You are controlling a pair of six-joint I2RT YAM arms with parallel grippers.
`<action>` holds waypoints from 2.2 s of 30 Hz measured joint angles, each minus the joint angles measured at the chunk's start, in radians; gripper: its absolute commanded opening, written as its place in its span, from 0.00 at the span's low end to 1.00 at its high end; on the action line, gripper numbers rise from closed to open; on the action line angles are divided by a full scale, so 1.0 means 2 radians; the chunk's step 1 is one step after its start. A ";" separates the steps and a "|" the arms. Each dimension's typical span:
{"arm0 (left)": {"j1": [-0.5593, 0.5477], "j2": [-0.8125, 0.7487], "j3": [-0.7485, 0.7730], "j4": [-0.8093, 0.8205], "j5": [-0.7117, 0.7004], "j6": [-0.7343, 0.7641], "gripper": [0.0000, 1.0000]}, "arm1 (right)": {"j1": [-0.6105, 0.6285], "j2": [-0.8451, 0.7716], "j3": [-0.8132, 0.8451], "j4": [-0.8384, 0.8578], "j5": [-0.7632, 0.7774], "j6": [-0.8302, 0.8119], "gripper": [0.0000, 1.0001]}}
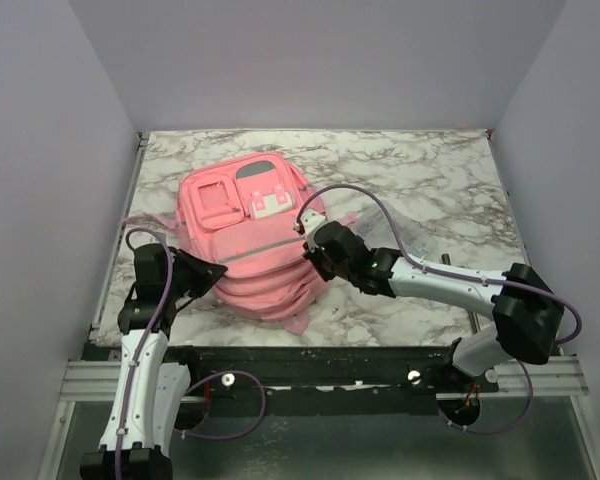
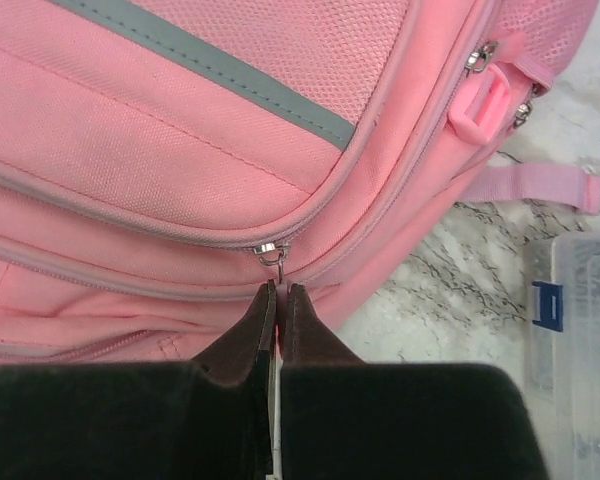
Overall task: Pack the student bag
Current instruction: Zip the student bag at the center of the board.
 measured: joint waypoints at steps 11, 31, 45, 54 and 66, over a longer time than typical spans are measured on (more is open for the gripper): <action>0.008 0.007 0.038 -0.013 0.045 0.056 0.67 | -0.010 -0.014 -0.016 0.034 -0.123 -0.016 0.01; -0.183 0.004 0.038 0.038 0.005 -0.114 0.69 | -0.011 -0.041 -0.037 0.057 -0.174 -0.021 0.01; -0.335 0.069 0.173 0.039 -0.065 0.362 0.45 | -0.026 -0.057 -0.062 0.093 -0.212 0.018 0.01; -0.415 0.191 0.139 0.064 -0.129 0.542 0.42 | -0.041 -0.059 -0.061 0.102 -0.252 0.023 0.01; -0.444 0.223 0.112 0.123 -0.197 0.598 0.36 | -0.050 -0.059 -0.061 0.102 -0.259 0.027 0.01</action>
